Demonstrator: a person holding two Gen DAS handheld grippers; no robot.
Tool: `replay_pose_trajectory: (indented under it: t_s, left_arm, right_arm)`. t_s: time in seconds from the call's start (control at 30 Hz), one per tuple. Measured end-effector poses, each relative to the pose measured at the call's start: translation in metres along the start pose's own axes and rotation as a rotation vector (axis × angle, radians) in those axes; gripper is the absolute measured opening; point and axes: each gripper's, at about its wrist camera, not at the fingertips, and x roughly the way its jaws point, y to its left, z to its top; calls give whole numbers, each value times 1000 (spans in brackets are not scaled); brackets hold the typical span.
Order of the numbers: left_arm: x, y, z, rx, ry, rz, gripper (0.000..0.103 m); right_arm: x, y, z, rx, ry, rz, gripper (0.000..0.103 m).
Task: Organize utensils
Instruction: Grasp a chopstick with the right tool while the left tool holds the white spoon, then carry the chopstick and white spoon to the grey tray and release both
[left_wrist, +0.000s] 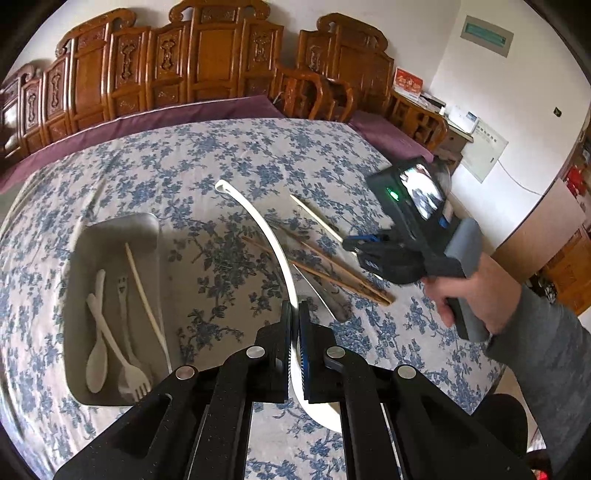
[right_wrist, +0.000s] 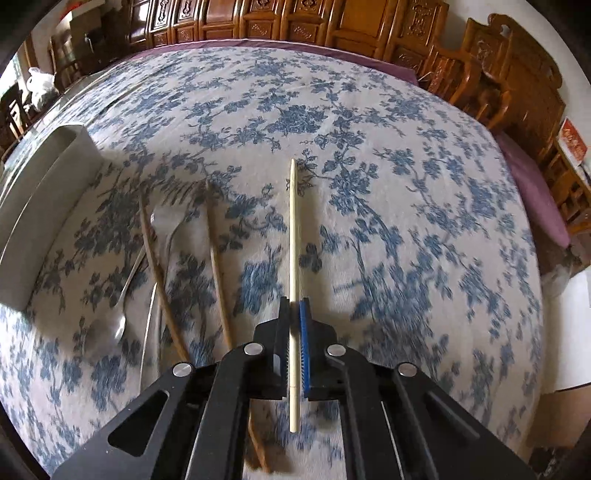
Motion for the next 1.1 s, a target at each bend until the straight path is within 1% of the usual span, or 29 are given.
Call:
replay_pose_trajectory:
  t_s: [0.2,0.37,0.57,0.77,1.1]
  left_arm:
    - [-19,11,0,0,-20,20,3]
    - [-33,28,2,-6,-32,51,3]
    - [-40,52,3,-14,-28,97,3]
    - [-40,83,3,-37,-14,147,3]
    - [-25,128,8,-56,24,213,3]
  right_arm:
    - [-49,10,-12,-2,-78,30,6]
    - [-90,34,-18,-23,-133,80,6]
    - [-118,68,-18,-43,-185,110,6]
    - [-130,104,-14,-70,-212,159,6]
    - [-127,147,-11,-92,-217,228,6]
